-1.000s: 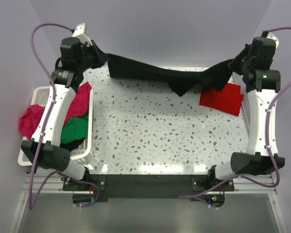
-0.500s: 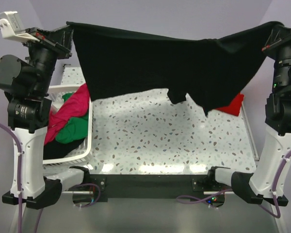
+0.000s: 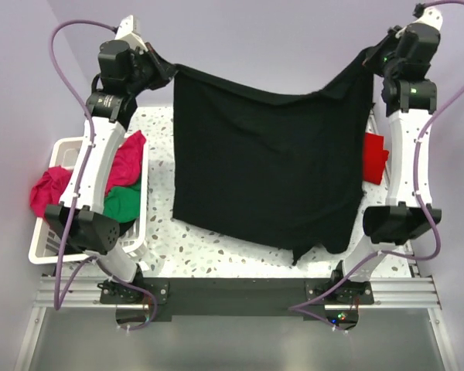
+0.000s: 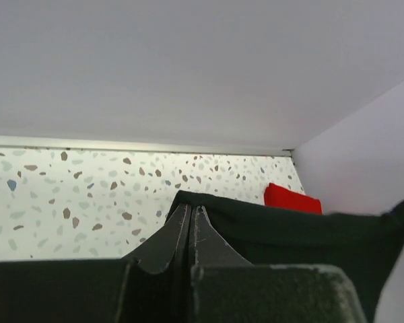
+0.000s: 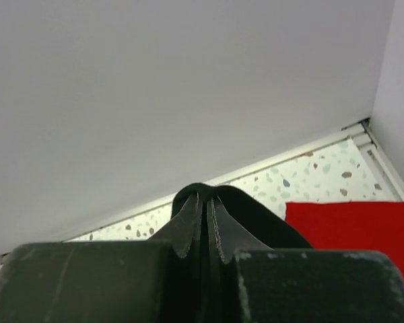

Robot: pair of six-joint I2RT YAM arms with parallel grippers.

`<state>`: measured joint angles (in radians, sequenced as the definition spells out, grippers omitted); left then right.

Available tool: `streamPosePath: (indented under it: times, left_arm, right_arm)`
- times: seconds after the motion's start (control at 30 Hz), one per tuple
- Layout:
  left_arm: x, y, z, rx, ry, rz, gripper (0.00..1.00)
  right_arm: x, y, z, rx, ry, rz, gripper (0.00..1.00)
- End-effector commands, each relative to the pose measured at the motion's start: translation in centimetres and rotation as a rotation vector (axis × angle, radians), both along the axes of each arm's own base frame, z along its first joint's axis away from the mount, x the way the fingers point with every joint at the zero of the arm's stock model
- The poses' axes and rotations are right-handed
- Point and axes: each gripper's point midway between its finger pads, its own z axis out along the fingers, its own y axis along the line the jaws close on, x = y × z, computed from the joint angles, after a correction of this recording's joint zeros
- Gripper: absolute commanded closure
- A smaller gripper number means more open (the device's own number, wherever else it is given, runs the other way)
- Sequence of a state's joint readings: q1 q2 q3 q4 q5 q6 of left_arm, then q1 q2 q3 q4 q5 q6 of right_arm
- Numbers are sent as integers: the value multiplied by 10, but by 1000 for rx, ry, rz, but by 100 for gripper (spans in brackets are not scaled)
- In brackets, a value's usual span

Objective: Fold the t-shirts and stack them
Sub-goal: Flatten the tshirt out

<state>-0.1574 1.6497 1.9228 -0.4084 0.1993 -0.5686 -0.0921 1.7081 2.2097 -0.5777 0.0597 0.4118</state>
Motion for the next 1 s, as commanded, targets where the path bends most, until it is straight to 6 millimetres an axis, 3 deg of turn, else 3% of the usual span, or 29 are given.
streamPosePath:
  times: [0.0,0.23,0.33,0.4,0.43,0.47,0.5,0.53,0.57,0.63,0.77,0.9,0.97]
  left_arm:
    - [-33,3,99,-63,-233,-25,100]
    - [-63,12,142,-94,-368,2,100]
    - [-99,19,170,-124,-460,15,100]
    - [-108,26,176,-134,-499,45,100]
    - [-134,34,197,-138,-582,66,100]
    - [-134,36,185,-136,-574,81,100]
    - [-141,46,188,-148,-596,128,100]
    - [-166,55,202,-157,-657,158,100]
    - [-166,62,195,-154,-645,200,100]
    - [-186,75,204,-155,-684,252,100]
    - [-208,91,212,-149,-707,324,100]
    - [-222,108,214,-146,-738,408,100]
    - [-222,112,210,-142,-749,433,100]
  right_arm:
    - [-36,8,88,9,-225,28,100]
    - [-66,15,138,21,-372,45,100]
    - [-94,18,166,21,-458,52,100]
    - [-116,21,188,12,-529,56,100]
    - [-124,21,195,8,-552,57,100]
    - [-132,22,203,3,-581,57,100]
    - [-146,23,212,-1,-610,53,100]
    - [-153,22,218,-7,-628,48,100]
    - [-161,22,224,-10,-655,41,100]
    - [-184,21,238,-20,-707,29,100]
    - [-215,20,261,-41,-798,4,100]
    - [-234,17,275,-44,-861,-19,100]
    - [-225,16,273,-31,-858,-18,100]
